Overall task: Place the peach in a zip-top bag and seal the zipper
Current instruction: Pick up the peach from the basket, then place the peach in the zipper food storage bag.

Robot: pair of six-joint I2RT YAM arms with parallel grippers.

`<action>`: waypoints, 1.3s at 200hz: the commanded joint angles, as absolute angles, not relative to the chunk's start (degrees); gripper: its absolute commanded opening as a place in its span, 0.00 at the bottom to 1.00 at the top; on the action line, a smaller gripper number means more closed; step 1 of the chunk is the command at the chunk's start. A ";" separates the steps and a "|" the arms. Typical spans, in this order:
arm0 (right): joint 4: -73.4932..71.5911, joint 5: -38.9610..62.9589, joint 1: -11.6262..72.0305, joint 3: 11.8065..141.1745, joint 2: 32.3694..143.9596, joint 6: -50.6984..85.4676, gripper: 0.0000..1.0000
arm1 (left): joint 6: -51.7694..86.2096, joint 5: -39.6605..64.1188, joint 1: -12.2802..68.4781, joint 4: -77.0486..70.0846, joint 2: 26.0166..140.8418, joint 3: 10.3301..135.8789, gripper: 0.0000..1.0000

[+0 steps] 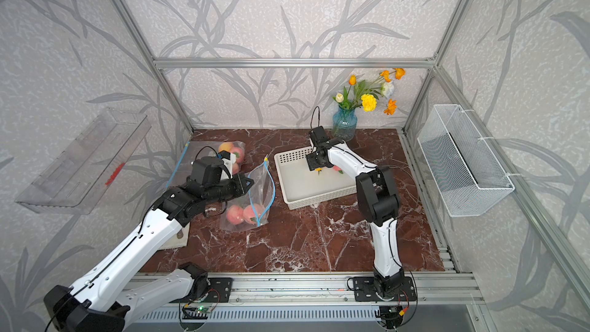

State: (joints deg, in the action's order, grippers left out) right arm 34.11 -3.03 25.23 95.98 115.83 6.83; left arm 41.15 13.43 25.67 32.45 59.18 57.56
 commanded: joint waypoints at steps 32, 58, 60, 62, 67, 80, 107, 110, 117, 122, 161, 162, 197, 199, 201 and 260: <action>27.30 11.97 25.22 87.10 94.34 8.22 0.56 | 41.99 13.35 25.13 31.24 57.66 57.84 0.00; 20.13 20.00 25.57 78.13 84.18 11.68 0.56 | 42.54 13.72 25.04 30.50 57.22 57.99 0.00; 19.23 20.47 25.68 77.28 83.42 12.08 0.56 | 42.54 13.82 25.00 30.43 57.22 58.00 0.00; 18.56 20.83 25.80 76.60 82.69 12.36 0.56 | 42.54 13.83 24.97 30.44 57.22 58.01 0.00; 16.88 21.91 26.00 74.85 81.01 13.16 0.56 | 42.50 13.88 25.05 30.44 57.20 58.10 0.00; 13.69 24.61 26.88 71.03 77.11 14.98 0.56 | 42.62 14.17 25.01 30.49 57.22 58.38 0.00; 9.76 27.56 29.97 66.35 71.78 17.53 0.57 | 43.07 14.90 24.98 30.09 56.93 58.70 0.00; 9.37 27.74 30.43 65.87 71.33 17.80 0.57 | 43.14 15.00 24.97 30.07 56.85 58.75 0.00; 8.24 28.34 31.67 64.91 70.49 18.23 0.57 | 43.37 15.27 25.04 30.13 56.63 58.95 0.00; 7.38 28.67 32.51 64.29 69.90 18.60 0.57 | 43.49 15.53 25.02 30.19 56.57 59.18 0.00; 0.96 28.49 38.48 60.59 67.38 21.04 0.57 | 42.81 16.17 25.00 32.27 55.40 61.89 0.00; 0.83 28.44 38.62 60.53 67.35 21.15 0.57 | 42.81 16.13 25.02 32.31 55.39 61.97 0.00; -4.04 28.64 41.76 59.48 67.06 23.24 0.57 | 42.55 16.21 24.98 33.37 54.38 63.09 0.00; -4.26 28.61 41.88 59.43 67.06 23.28 0.57 | 42.54 16.11 24.99 33.37 54.33 63.15 0.00; -4.41 28.57 41.98 59.42 67.06 23.35 0.57 | 42.54 16.16 25.03 33.41 54.32 63.20 0.00; -6.33 23.87 46.27 59.68 68.37 23.83 0.57 | 42.54 16.41 24.97 33.40 54.05 63.36 0.00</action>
State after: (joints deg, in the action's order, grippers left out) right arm -2.94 26.85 44.34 59.61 68.29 23.22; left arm 43.09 15.77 25.36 32.77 54.83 61.78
